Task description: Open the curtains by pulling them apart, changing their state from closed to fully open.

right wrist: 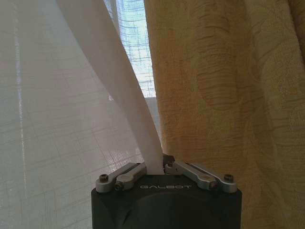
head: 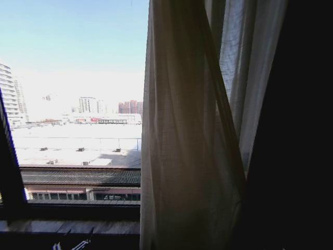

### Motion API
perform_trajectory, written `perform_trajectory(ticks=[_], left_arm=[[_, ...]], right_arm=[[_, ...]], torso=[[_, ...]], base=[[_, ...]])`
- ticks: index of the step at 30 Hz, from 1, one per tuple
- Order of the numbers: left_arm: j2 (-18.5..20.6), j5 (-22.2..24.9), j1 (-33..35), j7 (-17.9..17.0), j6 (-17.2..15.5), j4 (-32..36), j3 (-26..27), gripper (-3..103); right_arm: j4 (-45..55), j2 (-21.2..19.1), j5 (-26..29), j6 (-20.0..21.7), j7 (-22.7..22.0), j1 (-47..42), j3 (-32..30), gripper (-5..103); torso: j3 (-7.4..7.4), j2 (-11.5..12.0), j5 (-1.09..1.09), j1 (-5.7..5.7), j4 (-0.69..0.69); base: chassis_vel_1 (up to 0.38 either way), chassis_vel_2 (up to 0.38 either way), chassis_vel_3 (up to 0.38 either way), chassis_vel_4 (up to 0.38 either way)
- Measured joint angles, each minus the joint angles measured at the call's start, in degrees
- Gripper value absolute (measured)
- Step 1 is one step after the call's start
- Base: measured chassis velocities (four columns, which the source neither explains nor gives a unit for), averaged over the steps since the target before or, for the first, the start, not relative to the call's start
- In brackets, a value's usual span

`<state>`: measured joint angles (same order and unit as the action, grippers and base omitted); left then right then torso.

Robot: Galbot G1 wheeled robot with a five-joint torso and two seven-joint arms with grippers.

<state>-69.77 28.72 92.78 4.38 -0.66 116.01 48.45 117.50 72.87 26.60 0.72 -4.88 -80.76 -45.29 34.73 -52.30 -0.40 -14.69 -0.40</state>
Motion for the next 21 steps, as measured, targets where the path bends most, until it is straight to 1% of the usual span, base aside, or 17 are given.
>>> perform_trajectory(ticks=[5,9,21], left_arm=[[0.01,0.02,0.01,0.01,0.01,-0.03,0.0,100],[-0.03,0.02,0.14,0.03,0.02,-0.05,0.0,100],[-0.4,-0.01,0.76,0.12,0.1,0.73,0.19,100]], right_arm=[[-0.02,0.3,-0.27,-0.05,0.03,-0.02,0.37,1],[-0.23,0.4,-0.43,-0.4,0.03,-0.02,0.43,1],[0.1,0.36,-0.82,-1.13,-0.05,-0.71,-0.07,1]], torso=[[0.0,0.0,0.03,0.0,0.0],[0.0,0.0,-0.01,0.0,0.0],[0.0,0.0,0.01,0.0,0.0]], base=[[-0.091,-0.096,0.097,0.11],[-0.073,-0.031,0.035,0.053],[0.0,0.0,0.0,0.0]])
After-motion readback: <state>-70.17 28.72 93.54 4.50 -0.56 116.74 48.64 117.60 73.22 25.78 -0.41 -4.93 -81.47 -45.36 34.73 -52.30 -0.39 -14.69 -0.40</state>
